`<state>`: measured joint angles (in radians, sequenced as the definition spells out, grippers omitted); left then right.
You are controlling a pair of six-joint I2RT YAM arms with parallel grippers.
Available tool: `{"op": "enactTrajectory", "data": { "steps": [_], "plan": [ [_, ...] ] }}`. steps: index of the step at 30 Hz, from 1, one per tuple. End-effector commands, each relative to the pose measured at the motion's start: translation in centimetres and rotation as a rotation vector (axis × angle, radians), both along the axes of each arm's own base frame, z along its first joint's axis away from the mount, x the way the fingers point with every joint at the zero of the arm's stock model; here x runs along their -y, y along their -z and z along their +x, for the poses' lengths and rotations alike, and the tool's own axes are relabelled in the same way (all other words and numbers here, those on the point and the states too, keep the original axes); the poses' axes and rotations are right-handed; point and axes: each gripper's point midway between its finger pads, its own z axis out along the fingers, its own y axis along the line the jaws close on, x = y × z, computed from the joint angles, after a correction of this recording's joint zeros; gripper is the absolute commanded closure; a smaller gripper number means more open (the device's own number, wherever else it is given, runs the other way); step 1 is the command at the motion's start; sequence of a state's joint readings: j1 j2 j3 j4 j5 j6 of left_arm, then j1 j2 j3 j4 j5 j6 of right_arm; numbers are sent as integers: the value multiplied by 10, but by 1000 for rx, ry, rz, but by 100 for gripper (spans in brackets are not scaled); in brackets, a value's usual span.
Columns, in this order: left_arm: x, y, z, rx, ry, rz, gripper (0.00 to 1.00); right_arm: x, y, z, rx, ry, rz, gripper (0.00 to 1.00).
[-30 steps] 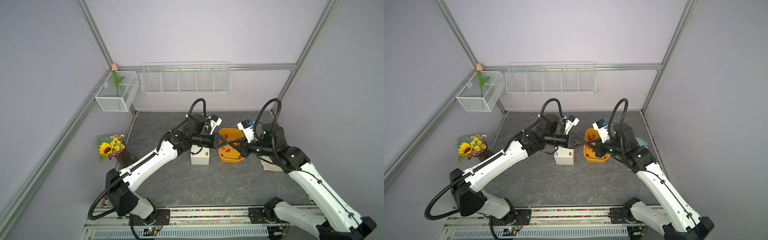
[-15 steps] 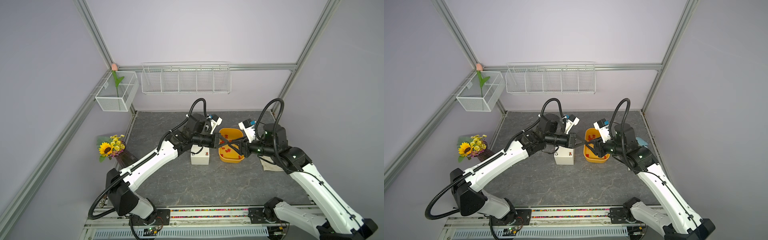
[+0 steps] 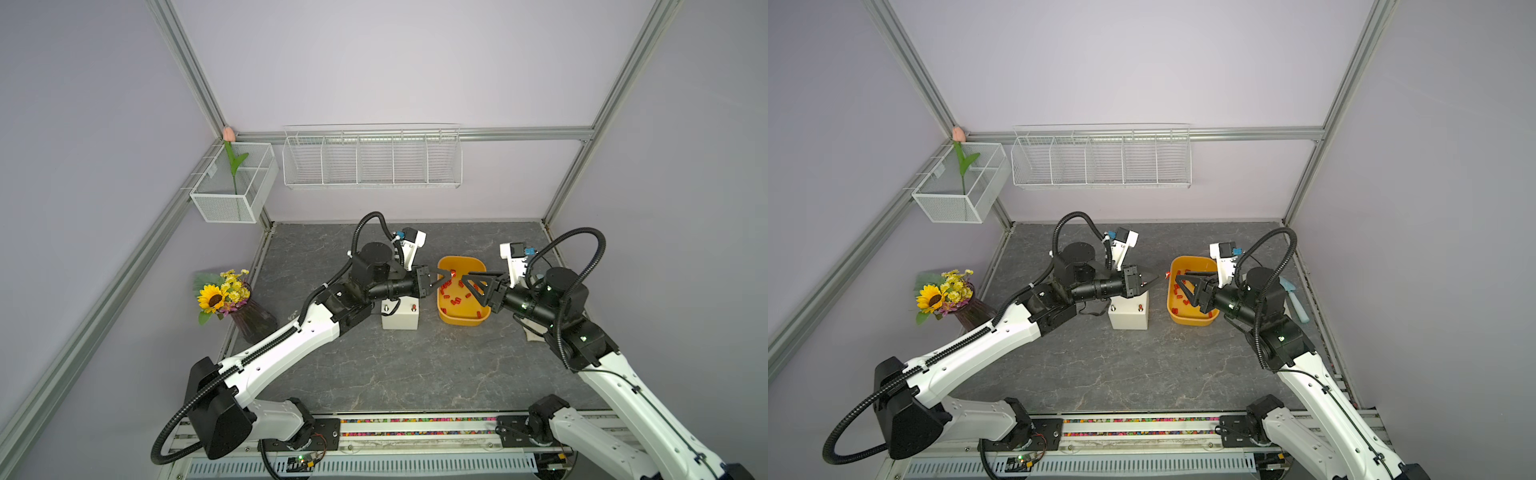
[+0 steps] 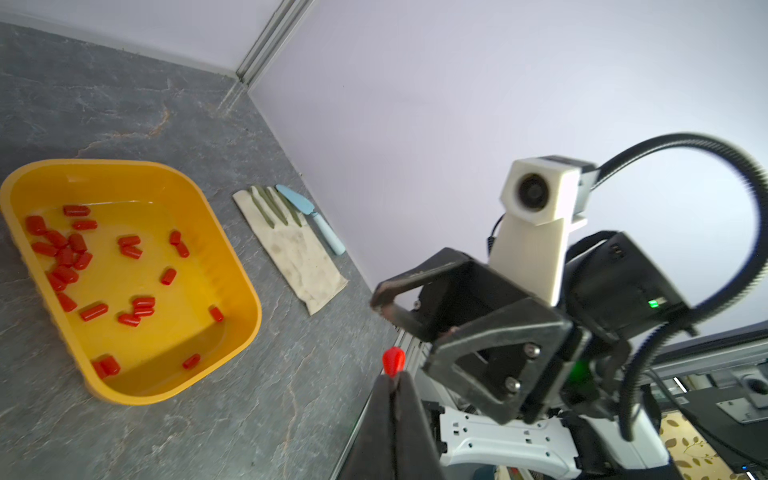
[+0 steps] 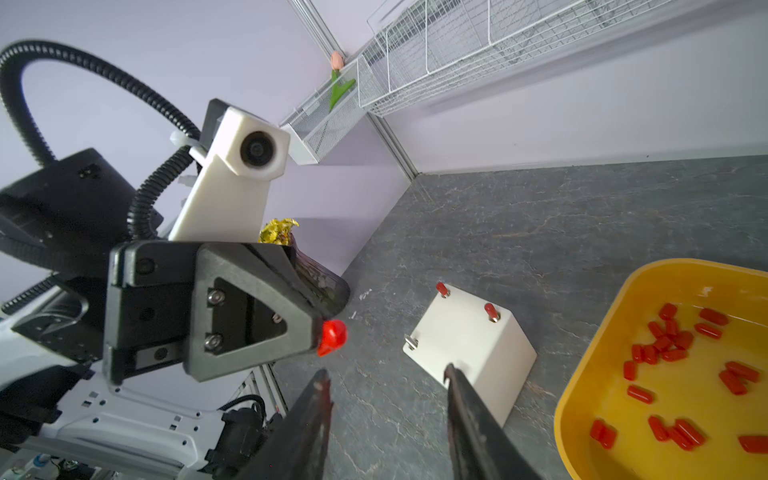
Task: Cover the protruding screws with screw protection sleeves
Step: Attach the screw protection sleeve to the screw.
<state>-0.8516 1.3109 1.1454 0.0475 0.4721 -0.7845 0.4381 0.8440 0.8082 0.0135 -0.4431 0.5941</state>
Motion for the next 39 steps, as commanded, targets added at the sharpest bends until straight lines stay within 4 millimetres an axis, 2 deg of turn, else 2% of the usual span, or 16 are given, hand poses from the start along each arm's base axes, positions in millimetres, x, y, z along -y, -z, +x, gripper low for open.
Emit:
{"op": "enactTrajectory", "data": {
  "steps": [1,5,9,17,23,39],
  "plan": [
    [-6,-35,0,46,-35,-161,100,-6,-48,-6,112,-66,225,61],
    [-12,-41,-1,49,-53,-226,100,-9,-62,-8,151,-117,343,63],
    [-14,-48,-5,58,-49,-259,100,-16,-70,-13,184,-156,377,63],
    [-18,-56,-8,76,-50,-294,100,-28,-72,-18,191,-203,400,67],
    [-20,-59,-10,77,-43,-310,100,-33,-75,-20,203,-232,414,66],
    [-18,-60,-13,79,-29,-307,100,-45,-80,-27,212,-298,413,80]
  ]
}}
